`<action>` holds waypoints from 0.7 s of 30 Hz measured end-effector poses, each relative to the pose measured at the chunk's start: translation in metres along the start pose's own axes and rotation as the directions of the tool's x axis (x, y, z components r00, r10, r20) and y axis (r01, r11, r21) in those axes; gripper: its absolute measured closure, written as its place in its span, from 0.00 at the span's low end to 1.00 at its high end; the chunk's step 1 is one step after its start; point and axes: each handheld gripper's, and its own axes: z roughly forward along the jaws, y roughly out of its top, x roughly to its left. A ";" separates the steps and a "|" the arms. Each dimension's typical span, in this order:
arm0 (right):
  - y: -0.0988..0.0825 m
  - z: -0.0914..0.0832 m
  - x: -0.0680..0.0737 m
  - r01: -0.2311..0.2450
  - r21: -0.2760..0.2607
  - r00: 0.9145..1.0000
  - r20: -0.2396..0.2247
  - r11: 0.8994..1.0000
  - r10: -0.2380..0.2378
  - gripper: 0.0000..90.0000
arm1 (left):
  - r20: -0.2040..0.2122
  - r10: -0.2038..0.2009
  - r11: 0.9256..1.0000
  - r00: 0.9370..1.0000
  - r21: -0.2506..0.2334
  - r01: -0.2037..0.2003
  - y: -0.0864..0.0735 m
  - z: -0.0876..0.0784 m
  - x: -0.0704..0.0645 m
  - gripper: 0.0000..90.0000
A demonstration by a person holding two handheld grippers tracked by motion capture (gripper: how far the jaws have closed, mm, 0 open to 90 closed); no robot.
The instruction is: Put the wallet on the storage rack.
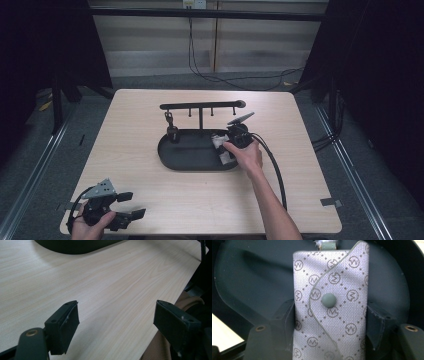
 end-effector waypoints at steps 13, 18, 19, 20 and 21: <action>0.001 -0.004 0.001 0.000 -0.063 1.000 0.001 0.998 0.000 0.32 | -0.001 -0.011 1.000 1.000 0.000 0.011 0.001 0.000 0.001 0.23; -0.001 -0.010 0.000 0.000 -0.085 1.000 -0.020 0.996 -0.002 0.29 | -0.007 -0.027 1.000 1.000 -0.006 0.027 0.001 0.000 0.002 0.23; -0.001 -0.010 0.000 0.000 -0.085 1.000 -0.020 0.996 -0.002 0.29 | -0.008 -0.028 1.000 1.000 -0.010 0.028 0.002 0.000 0.002 0.23; -0.001 -0.013 0.000 0.008 -0.103 1.000 -0.019 0.995 -0.010 0.29 | -0.009 -0.026 1.000 1.000 -0.009 0.026 0.002 0.000 0.003 0.23; -0.002 -0.017 0.001 0.019 -0.121 1.000 -0.022 0.992 -0.022 0.28 | -0.010 -0.033 0.999 0.999 -0.013 0.033 0.002 0.000 0.002 0.23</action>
